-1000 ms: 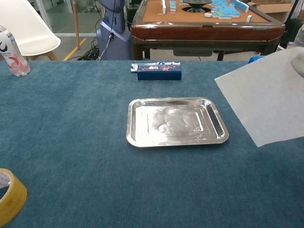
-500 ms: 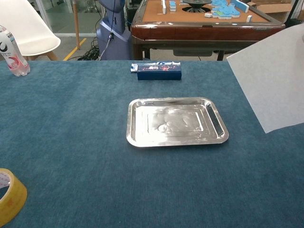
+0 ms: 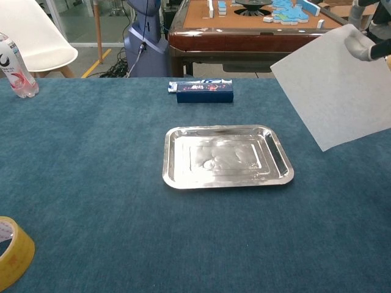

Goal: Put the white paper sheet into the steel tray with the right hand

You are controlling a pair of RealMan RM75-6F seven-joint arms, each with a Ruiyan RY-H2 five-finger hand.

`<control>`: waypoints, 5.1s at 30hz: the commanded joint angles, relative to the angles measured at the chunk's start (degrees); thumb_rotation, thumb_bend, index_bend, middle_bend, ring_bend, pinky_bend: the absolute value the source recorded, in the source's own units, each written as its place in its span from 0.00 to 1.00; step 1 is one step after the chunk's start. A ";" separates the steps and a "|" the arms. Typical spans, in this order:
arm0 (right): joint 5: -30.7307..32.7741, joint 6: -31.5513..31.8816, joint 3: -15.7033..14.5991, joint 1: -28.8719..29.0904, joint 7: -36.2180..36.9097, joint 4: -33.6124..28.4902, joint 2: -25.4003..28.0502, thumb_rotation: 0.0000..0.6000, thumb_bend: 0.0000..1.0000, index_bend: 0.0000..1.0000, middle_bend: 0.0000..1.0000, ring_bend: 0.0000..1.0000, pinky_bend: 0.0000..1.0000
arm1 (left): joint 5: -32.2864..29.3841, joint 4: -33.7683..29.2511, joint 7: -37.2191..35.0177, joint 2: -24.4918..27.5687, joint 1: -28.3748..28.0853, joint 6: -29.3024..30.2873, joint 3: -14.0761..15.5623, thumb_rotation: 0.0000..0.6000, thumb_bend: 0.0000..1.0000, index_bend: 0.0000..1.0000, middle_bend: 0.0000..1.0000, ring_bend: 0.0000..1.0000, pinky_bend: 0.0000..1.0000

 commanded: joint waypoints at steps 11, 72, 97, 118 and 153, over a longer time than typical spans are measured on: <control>1.49 -3.90 -0.69 7.28 -5.96 5.90 -5.51 1.00 0.46 0.57 1.00 1.00 1.00 | 0.07 -0.62 -0.30 0.82 0.41 0.51 -0.01 1.00 0.26 0.11 0.36 0.29 0.46; 10.04 -16.74 -6.37 16.19 -2.84 12.13 -20.84 1.00 0.46 0.58 1.00 1.00 1.00 | -3.45 -5.83 2.36 6.72 1.52 -1.64 0.42 1.00 0.26 0.53 0.41 0.30 0.46; 21.26 -16.70 -5.12 16.57 -10.15 6.17 -21.07 1.00 0.46 0.58 1.00 1.00 1.00 | -4.77 -7.32 3.90 8.11 1.39 -3.08 0.95 1.00 0.26 0.58 0.42 0.30 0.46; 23.92 -16.26 -6.23 17.23 -9.53 2.58 -19.25 1.00 0.00 0.26 1.00 1.00 1.00 | -4.82 -7.44 3.63 8.32 1.37 -3.02 0.99 1.00 0.26 0.58 0.42 0.30 0.46; 27.86 -17.84 -11.70 18.93 -18.19 -4.52 -7.24 1.00 0.74 0.54 1.00 1.00 1.00 | -5.79 -6.93 3.73 8.12 0.98 -3.89 0.90 1.00 0.26 0.58 0.42 0.30 0.46</control>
